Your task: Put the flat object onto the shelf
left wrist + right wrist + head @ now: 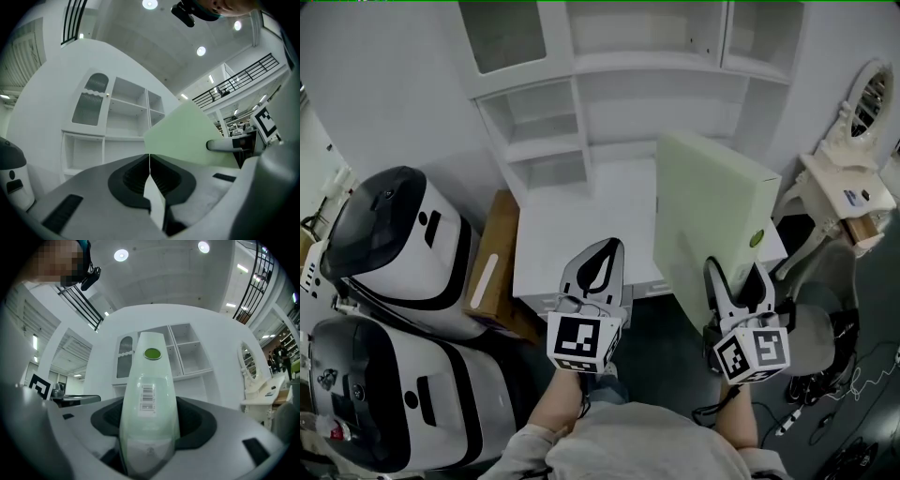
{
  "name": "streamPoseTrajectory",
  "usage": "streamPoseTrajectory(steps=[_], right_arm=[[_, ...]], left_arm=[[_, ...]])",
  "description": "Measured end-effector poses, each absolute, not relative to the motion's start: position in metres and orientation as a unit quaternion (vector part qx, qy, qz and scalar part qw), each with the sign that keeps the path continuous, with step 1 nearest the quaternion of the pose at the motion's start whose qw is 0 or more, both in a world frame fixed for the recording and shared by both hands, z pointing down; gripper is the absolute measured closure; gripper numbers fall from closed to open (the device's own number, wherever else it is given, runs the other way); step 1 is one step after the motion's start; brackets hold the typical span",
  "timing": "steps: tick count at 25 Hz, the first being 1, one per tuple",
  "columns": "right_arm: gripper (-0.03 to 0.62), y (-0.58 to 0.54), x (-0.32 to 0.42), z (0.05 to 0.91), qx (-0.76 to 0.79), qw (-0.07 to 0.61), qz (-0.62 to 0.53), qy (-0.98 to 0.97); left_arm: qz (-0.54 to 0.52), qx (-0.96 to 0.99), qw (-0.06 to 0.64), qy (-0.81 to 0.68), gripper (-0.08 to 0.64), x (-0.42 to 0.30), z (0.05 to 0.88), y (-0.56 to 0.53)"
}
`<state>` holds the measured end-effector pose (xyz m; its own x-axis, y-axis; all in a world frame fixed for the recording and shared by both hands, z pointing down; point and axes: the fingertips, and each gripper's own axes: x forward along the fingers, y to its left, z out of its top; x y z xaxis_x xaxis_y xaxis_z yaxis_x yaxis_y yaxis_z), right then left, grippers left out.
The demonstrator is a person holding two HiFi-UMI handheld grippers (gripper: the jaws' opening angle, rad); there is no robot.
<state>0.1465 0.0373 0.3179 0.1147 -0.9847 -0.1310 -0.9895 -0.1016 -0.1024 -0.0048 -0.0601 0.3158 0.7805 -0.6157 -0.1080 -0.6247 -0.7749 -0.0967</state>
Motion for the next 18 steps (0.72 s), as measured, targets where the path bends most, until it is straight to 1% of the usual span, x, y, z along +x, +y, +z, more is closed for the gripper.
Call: streamPoseTrajectory(steps=[11,18], right_arm=[[0.301,-0.040,0.126,0.317,-0.760,0.079,0.014,0.645],[0.300,-0.070,0.114,0.320,-0.772,0.085,0.018,0.629]], left_arm=[[0.035,-0.951,0.062,0.300,0.545,-0.016,0.313,-0.145],[0.037,-0.956,0.061,0.286,0.545,-0.027,0.318,-0.183]])
